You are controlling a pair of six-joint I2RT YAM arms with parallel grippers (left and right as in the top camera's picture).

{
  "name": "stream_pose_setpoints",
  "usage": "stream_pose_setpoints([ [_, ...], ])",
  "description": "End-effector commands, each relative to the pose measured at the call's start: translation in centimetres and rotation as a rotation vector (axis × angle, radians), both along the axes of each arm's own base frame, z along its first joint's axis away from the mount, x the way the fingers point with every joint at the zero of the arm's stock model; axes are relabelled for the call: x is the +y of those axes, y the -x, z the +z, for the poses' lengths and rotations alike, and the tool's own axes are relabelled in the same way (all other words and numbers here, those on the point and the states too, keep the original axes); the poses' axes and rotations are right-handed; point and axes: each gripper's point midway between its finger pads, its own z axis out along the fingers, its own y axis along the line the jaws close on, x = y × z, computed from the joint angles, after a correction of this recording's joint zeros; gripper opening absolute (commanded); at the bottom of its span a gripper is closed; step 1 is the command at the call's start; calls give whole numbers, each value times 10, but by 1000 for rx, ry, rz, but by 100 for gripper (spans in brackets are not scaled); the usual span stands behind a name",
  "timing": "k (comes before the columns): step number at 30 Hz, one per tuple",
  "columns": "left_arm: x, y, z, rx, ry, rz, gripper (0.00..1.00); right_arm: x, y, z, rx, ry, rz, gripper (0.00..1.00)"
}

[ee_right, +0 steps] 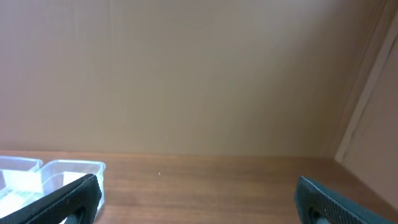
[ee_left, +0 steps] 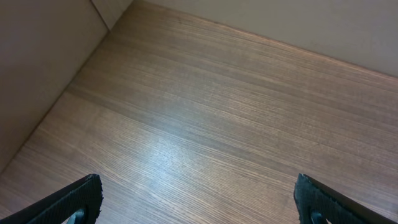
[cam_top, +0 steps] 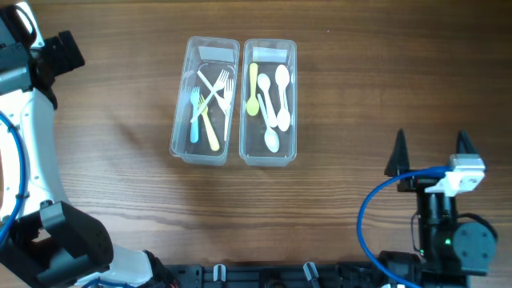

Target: Pack container

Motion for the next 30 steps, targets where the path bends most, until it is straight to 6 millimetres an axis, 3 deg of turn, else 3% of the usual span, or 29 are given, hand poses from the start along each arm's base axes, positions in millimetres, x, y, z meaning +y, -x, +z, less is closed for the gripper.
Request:
stream_pose_setpoints([
  [1,3,2,12,-28,-11,13,100,10,5,-16,-31,6,49,100],
  [4,3,2,12,-28,-11,13,100,18,11,-21,-62,11,82,100],
  [13,3,2,12,-28,-11,13,100,38,-3,-69,6,19,193,100],
  [15,3,2,12,-28,-11,13,100,42,-4,-76,10,96,214,100],
  [19,3,2,12,-28,-11,13,100,39,-9,-94,29,113,194,100],
  [24,3,2,12,-28,-11,13,100,32,-11,-98,26,108,150,100],
  [26,3,2,12,-28,-11,13,100,21,-12,-98,30,71,86,100],
  [28,3,2,12,-28,-11,13,100,-1,-12,-103,48,-77,-31,100],
  [30,3,2,12,-28,-11,13,100,-3,-12,-102,45,-98,-39,100],
])
